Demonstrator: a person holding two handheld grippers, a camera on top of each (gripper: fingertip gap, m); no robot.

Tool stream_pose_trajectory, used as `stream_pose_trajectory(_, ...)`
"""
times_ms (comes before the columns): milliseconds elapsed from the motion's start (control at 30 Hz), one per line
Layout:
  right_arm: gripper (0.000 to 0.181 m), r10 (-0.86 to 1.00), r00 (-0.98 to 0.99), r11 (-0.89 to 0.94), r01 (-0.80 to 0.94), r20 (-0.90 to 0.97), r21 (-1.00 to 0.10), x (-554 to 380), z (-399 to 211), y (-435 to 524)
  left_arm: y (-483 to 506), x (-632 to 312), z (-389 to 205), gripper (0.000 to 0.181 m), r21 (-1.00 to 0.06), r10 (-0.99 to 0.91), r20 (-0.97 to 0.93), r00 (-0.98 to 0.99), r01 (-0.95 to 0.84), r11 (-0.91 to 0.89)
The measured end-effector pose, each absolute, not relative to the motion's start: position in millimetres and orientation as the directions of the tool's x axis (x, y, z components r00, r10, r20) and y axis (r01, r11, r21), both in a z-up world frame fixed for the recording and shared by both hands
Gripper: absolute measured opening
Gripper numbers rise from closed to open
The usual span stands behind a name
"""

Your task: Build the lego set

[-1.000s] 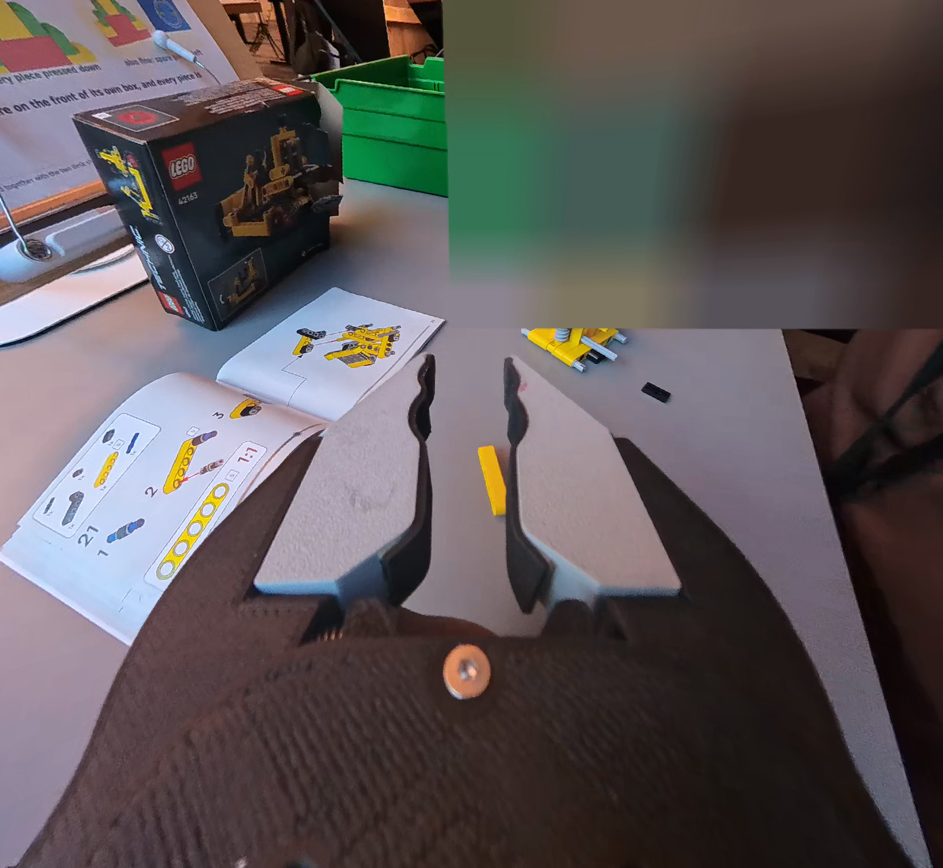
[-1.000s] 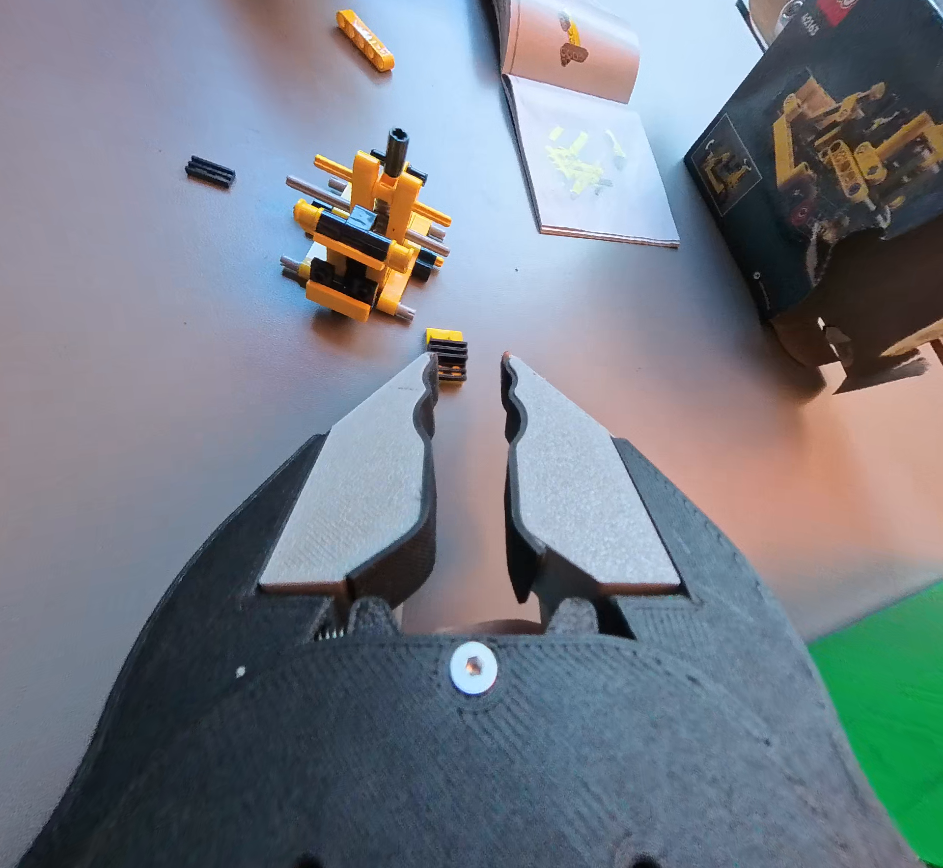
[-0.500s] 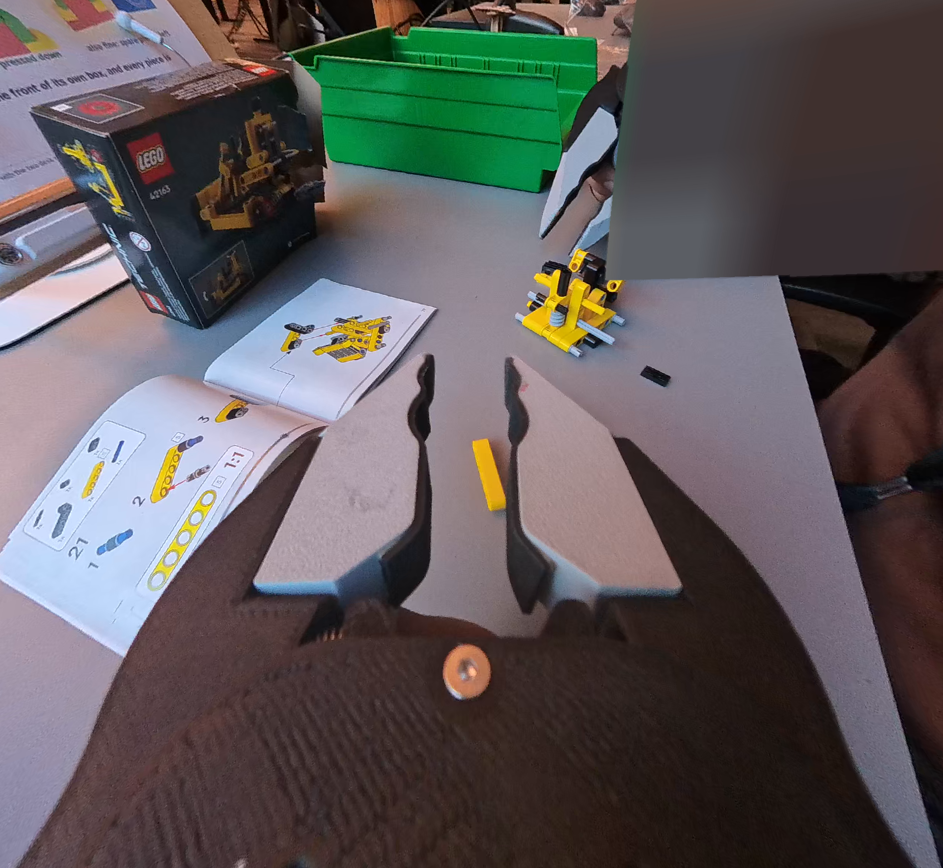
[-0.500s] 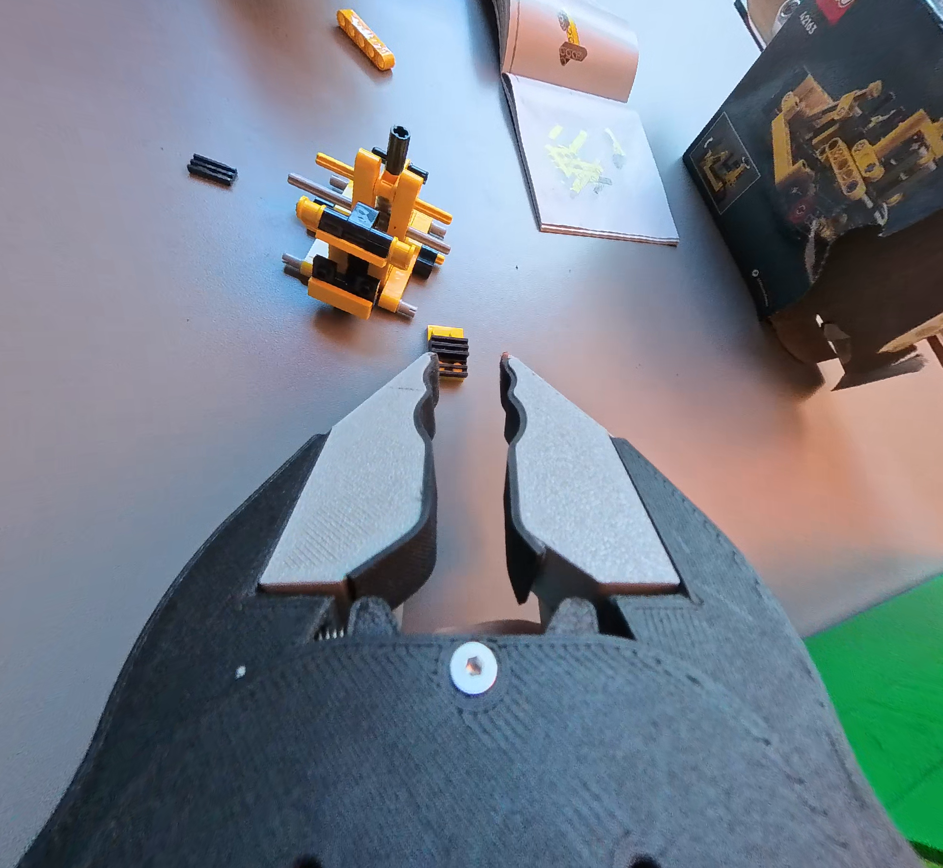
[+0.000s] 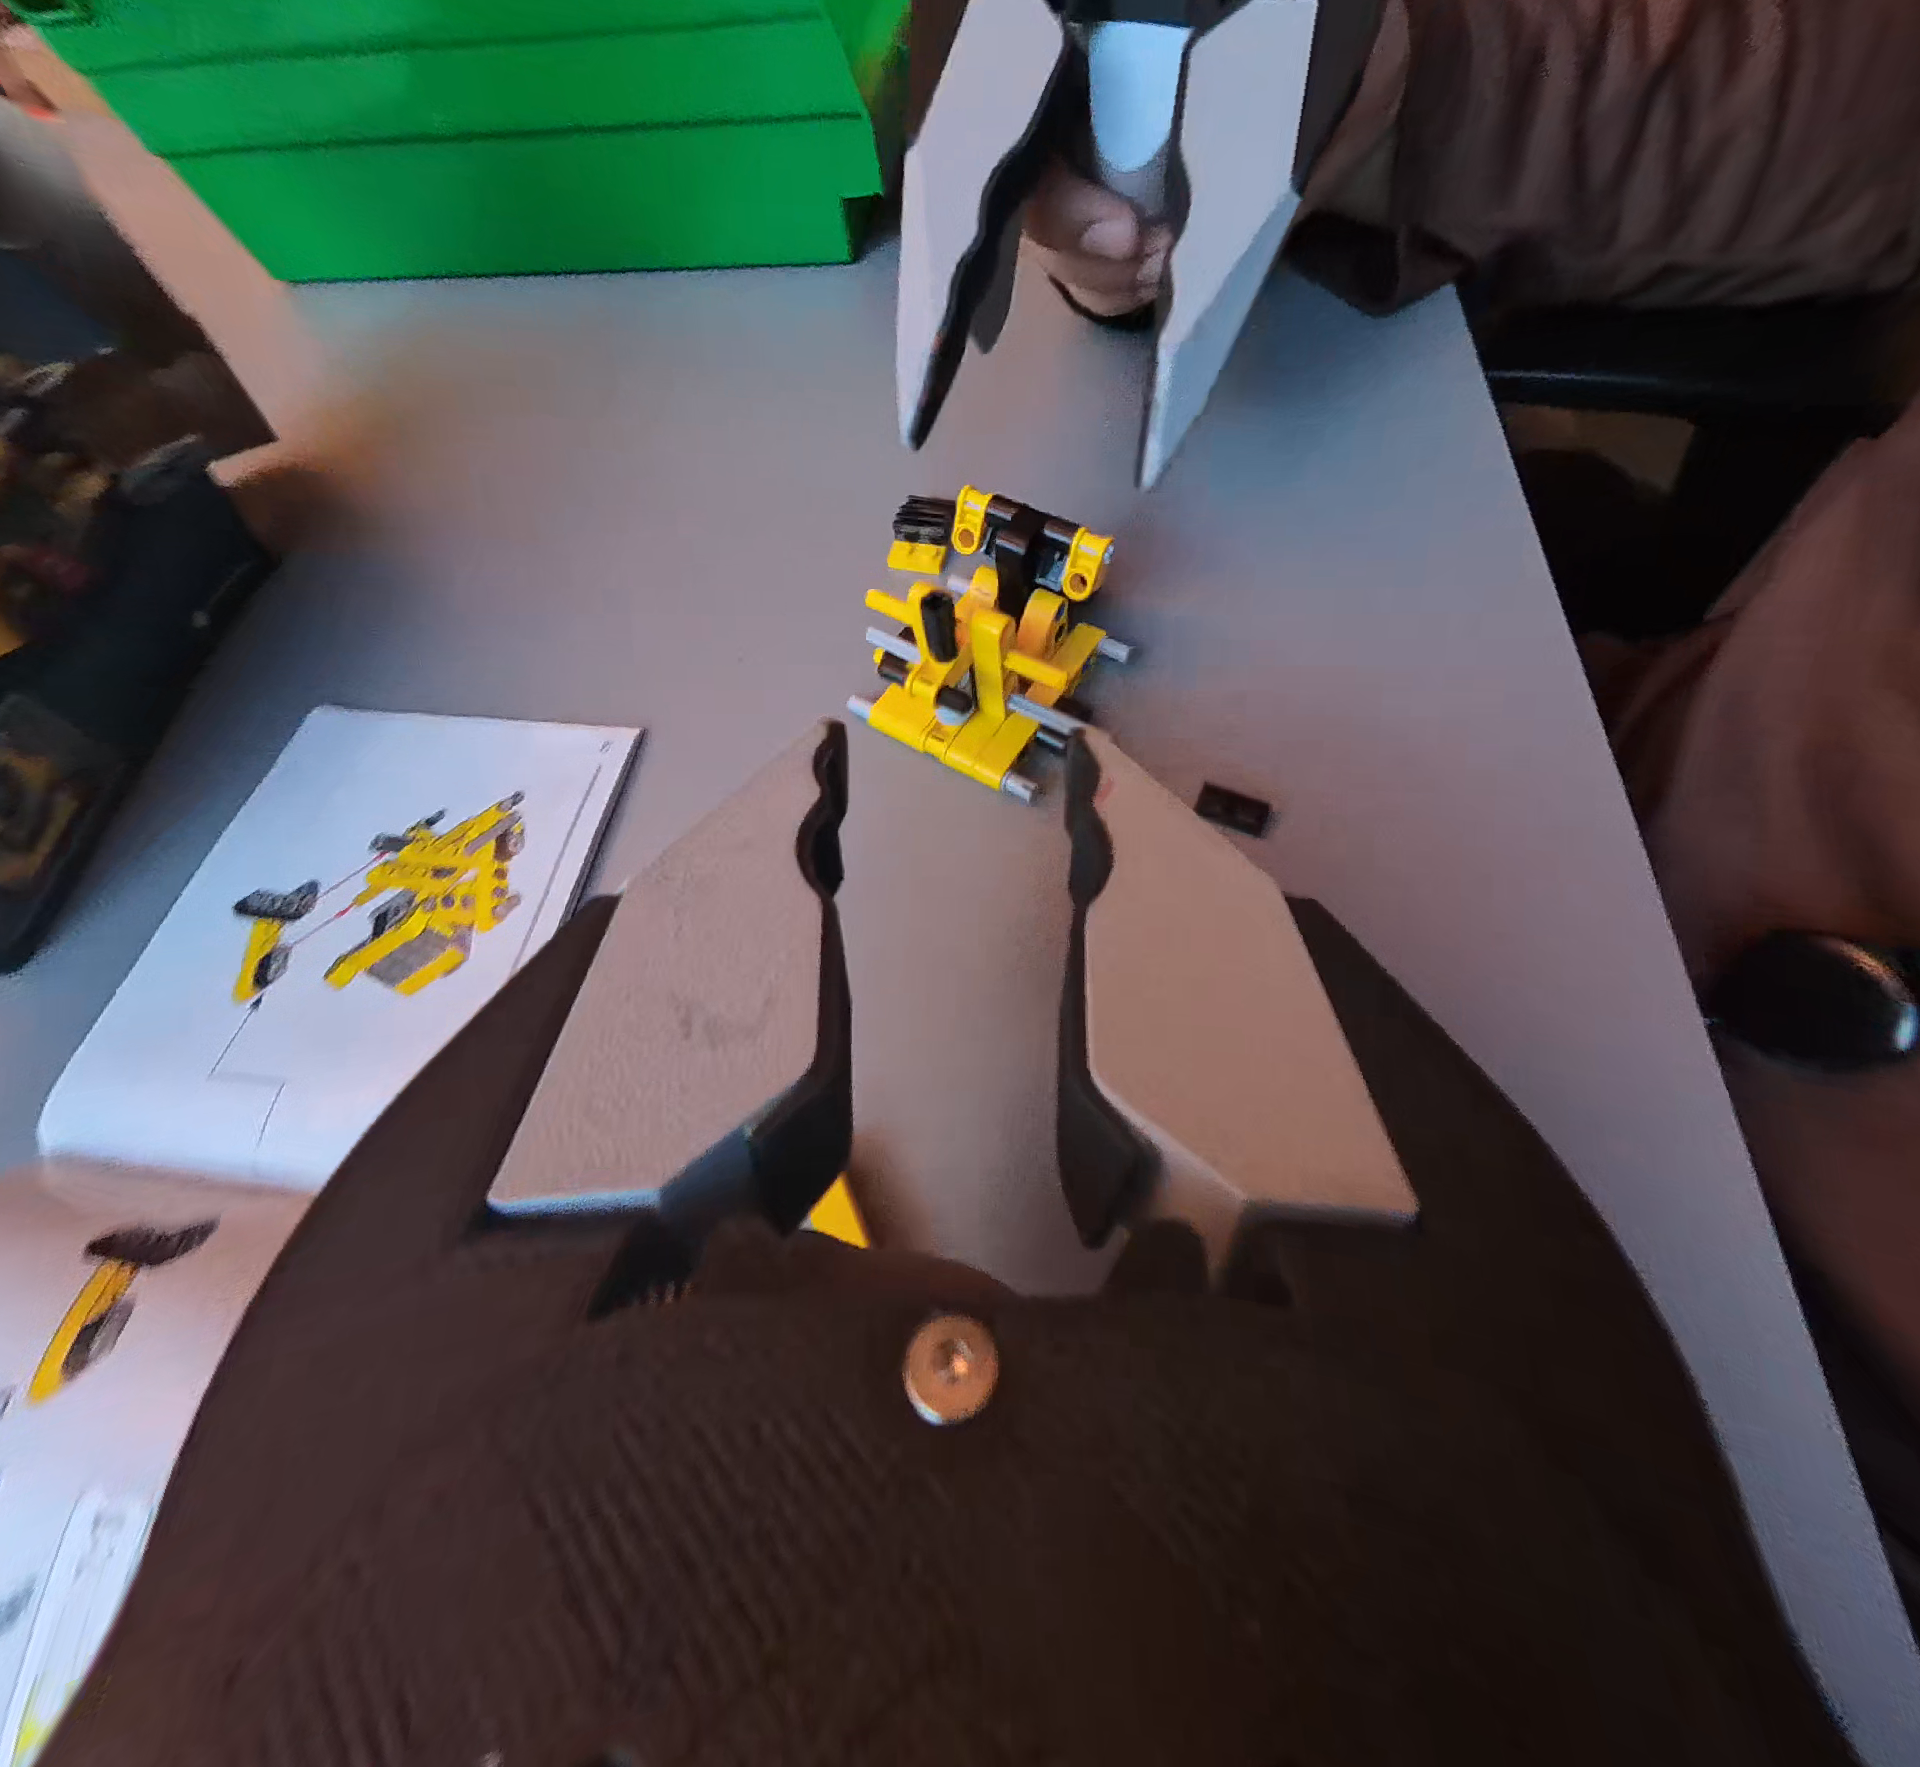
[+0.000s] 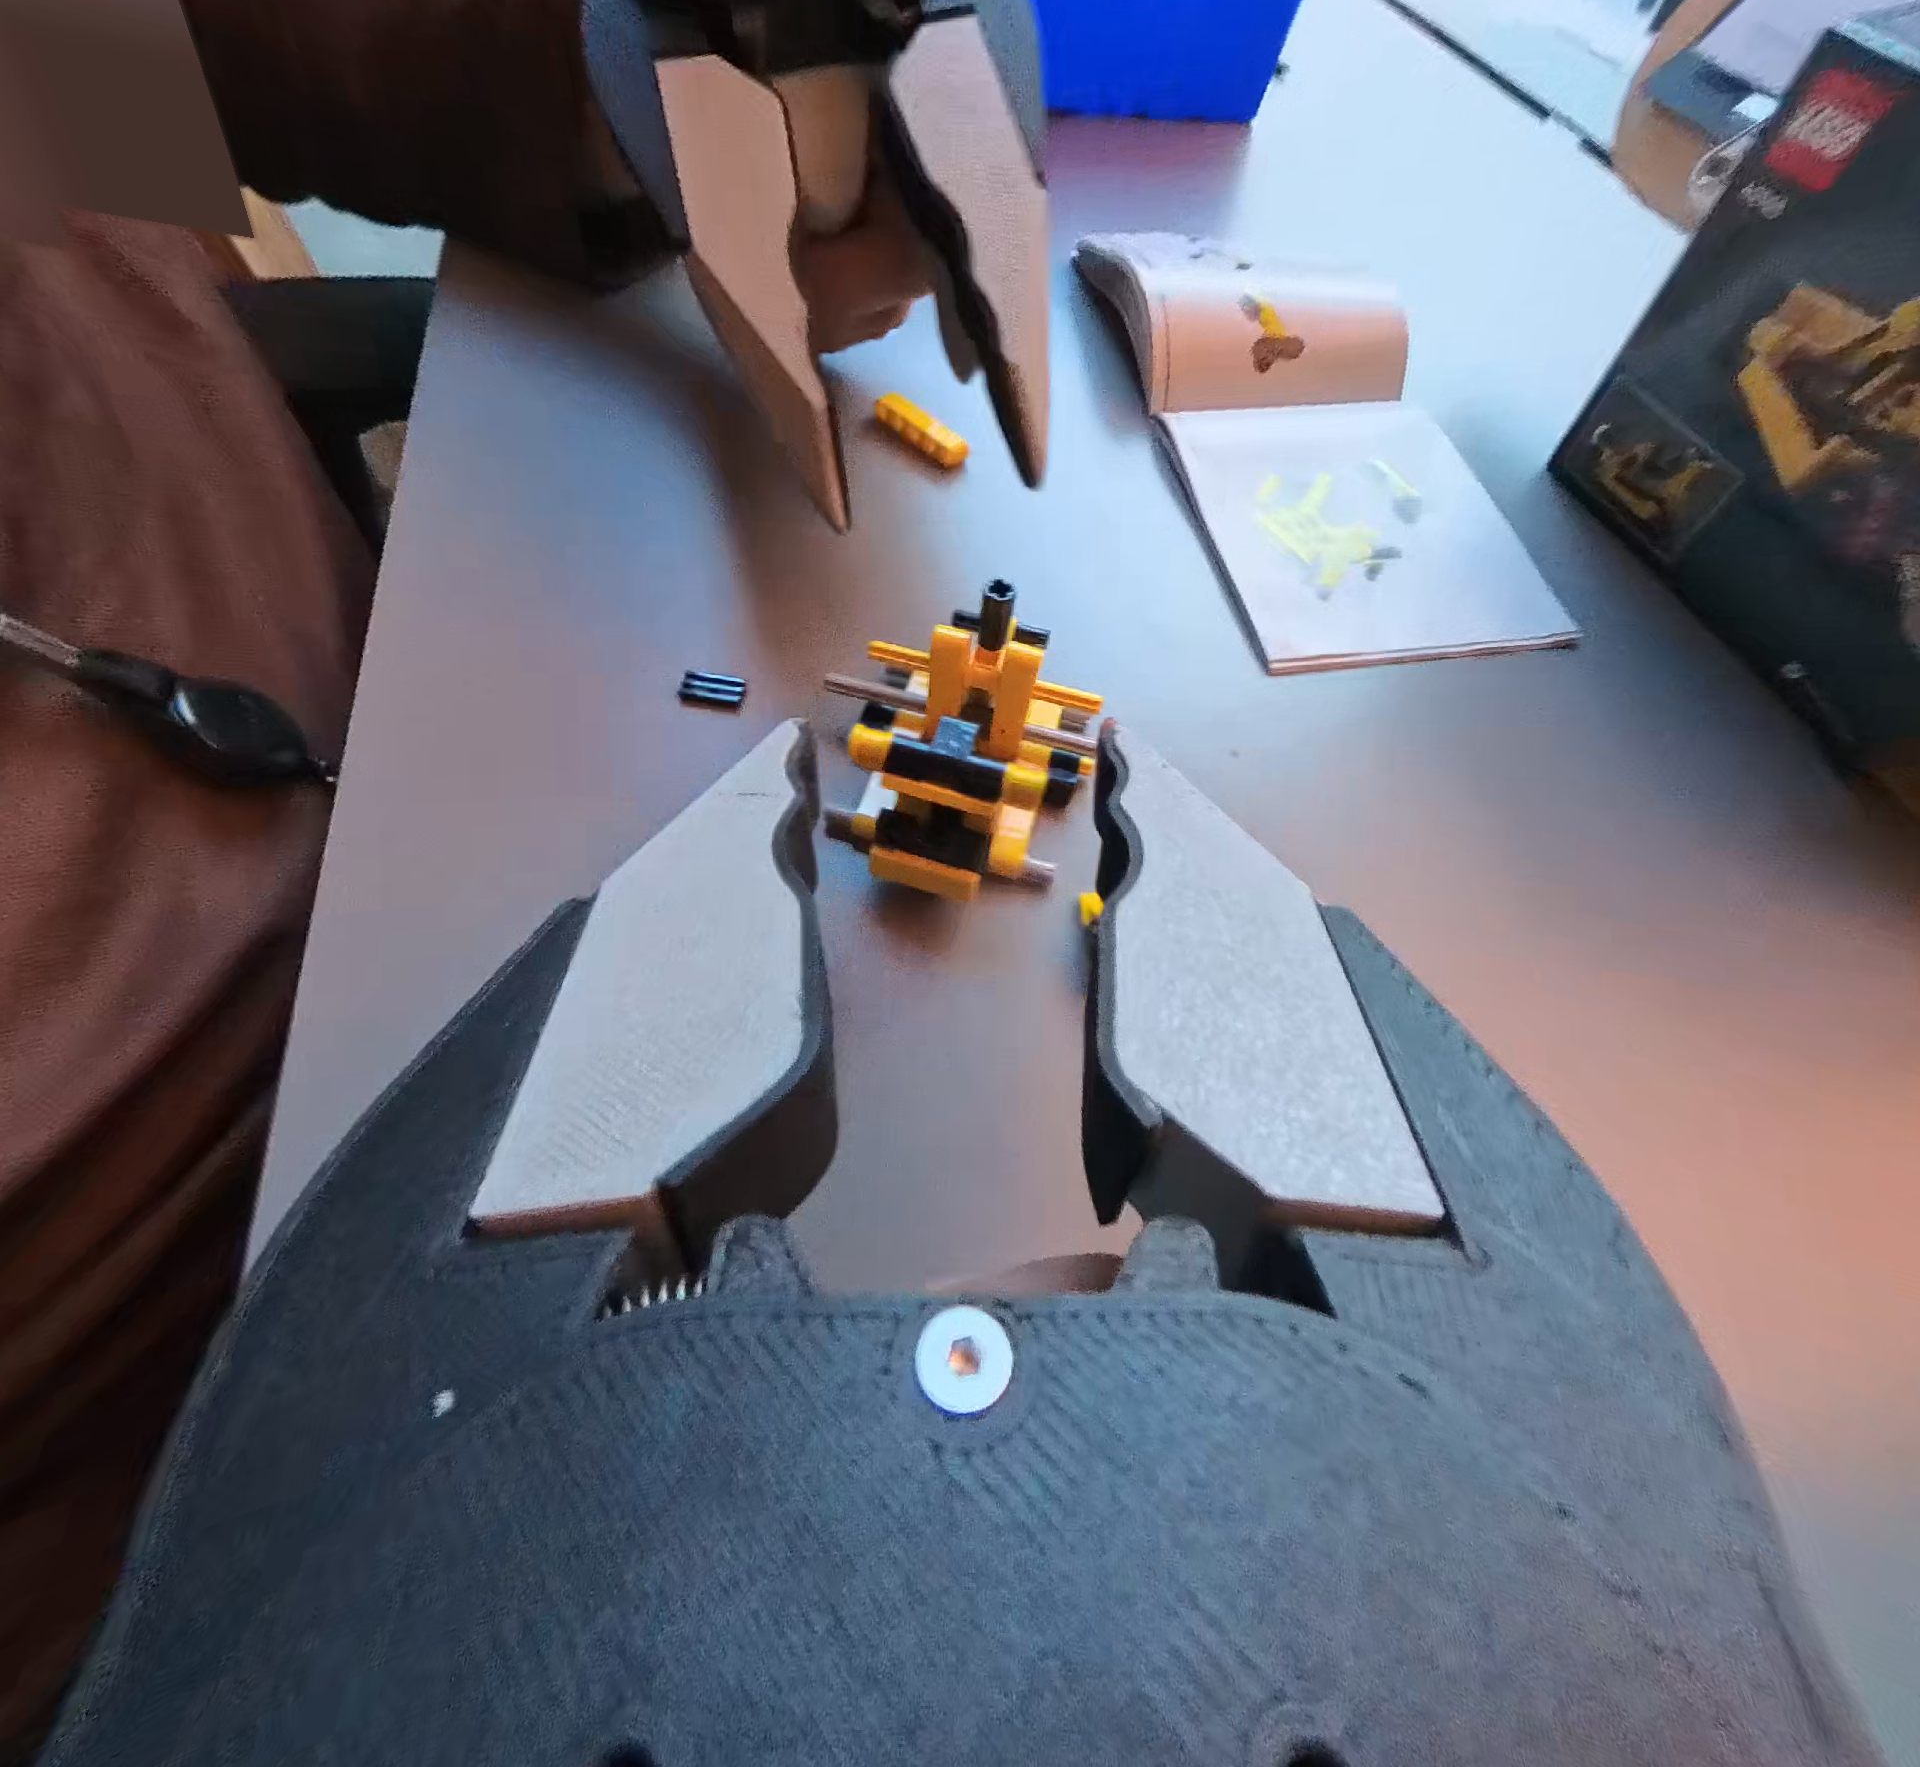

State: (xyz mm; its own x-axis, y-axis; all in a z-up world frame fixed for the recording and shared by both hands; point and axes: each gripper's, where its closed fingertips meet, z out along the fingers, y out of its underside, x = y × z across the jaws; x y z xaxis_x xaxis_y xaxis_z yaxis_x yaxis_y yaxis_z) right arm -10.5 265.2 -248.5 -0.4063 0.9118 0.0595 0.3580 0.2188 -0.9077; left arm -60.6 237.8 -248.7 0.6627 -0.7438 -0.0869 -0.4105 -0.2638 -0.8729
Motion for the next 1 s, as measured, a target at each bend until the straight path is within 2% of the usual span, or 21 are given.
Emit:
stream_pose_trajectory(333, 0.056, 0.952, -0.303, 0.215, 0.555, 0.046, -0.804, -5, -280, 268, 259, -26, -245, 0.043, -0.84, -0.815, -0.109, 0.569, -0.491, -0.23)
stream_pose_trajectory(500, 0.052, 0.959, -0.274, 0.232, 0.628, 0.067, -0.743, -3, -295, 269, 262, -8, -257, 0.043, -0.769, -0.872, -0.124, 0.474, -0.602, -0.217)
stream_pose_trajectory(533, 0.045, 0.959, -0.275, 0.231, 0.631, 0.065, -0.741, -4, -295, 268, 263, -5, -260, 0.043, -0.754, -0.881, -0.119, 0.458, -0.619, -0.219)
stream_pose_trajectory(600, 0.03, 0.957, -0.283, 0.235, 0.63, 0.063, -0.74, -4, -295, 266, 262, 0, -263, 0.04, -0.738, -0.9, -0.089, 0.426, -0.635, -0.228)
stream_pose_trajectory(733, 0.023, 0.957, -0.288, 0.217, 0.599, 0.045, -0.771, -3, -288, 265, 264, 1, -268, 0.031, -0.726, -0.912, -0.078, 0.402, -0.65, -0.224)
stream_pose_trajectory(767, 0.023, 0.959, -0.282, 0.203, 0.586, 0.037, -0.785, -3, -285, 267, 263, 1, -267, 0.026, -0.732, -0.915, -0.073, 0.397, -0.644, -0.221)
stream_pose_trajectory(1000, 0.022, 0.962, -0.274, 0.156, 0.533, 0.005, -0.831, -3, -273, 271, 265, -16, -256, 0.024, -0.766, -0.897, -0.053, 0.439, -0.594, -0.246)
